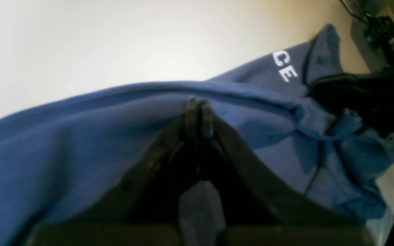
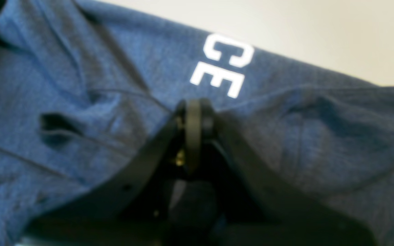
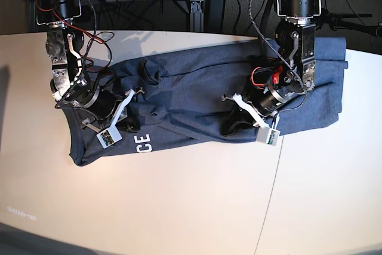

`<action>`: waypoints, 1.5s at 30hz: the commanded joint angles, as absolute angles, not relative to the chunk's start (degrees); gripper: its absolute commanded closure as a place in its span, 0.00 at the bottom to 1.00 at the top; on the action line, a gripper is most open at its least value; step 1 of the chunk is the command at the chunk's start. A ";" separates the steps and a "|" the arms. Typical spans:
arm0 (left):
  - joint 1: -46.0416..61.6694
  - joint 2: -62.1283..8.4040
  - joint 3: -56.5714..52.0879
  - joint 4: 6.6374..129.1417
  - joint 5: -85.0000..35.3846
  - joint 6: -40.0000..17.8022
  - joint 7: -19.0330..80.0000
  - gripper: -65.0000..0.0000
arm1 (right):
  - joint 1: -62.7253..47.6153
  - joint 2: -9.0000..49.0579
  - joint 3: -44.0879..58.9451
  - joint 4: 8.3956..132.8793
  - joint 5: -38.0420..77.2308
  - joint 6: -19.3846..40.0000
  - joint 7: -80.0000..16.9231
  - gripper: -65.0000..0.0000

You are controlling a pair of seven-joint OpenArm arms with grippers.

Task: Fold the T-shirt properly

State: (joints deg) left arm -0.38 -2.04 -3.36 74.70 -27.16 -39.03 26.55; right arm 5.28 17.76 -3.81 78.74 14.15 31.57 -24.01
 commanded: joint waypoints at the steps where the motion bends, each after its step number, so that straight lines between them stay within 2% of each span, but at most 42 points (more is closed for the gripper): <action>1: -1.30 -1.41 -2.87 75.59 -27.22 -40.00 24.95 1.00 | 6.33 18.24 -3.40 79.48 14.98 31.75 -22.48 1.00; 9: -1.30 3.38 1.45 75.59 -21.21 -39.70 23.05 1.00 | 6.33 18.24 -3.40 79.48 14.98 31.75 -22.48 1.00; 13: -2.00 3.97 2.26 75.59 -16.27 -33.10 20.80 1.00 | 6.31 18.24 -3.40 79.48 14.98 31.75 -22.50 1.00; 23: -7.46 3.95 2.24 75.59 -13.28 -31.83 23.46 1.00 | 6.28 18.26 -3.40 79.48 14.98 31.75 -22.57 1.00; 25: -7.44 3.95 2.24 75.57 -11.31 -29.63 23.64 1.00 | 6.31 18.26 -3.40 79.48 14.98 31.77 -22.72 1.00; 27: -7.29 3.70 2.24 75.55 -10.72 -27.38 24.32 1.00 | 6.33 18.24 -3.40 79.48 14.98 31.75 -22.72 1.00; 36: -3.18 -2.07 2.35 75.44 -10.55 -27.18 24.53 1.00 | 6.33 18.26 -3.40 79.48 14.98 31.75 -22.68 1.00; 45: 1.63 -3.11 2.07 75.44 -10.46 -26.96 23.99 1.00 | 6.33 18.28 -3.40 79.48 14.59 31.75 -22.65 1.00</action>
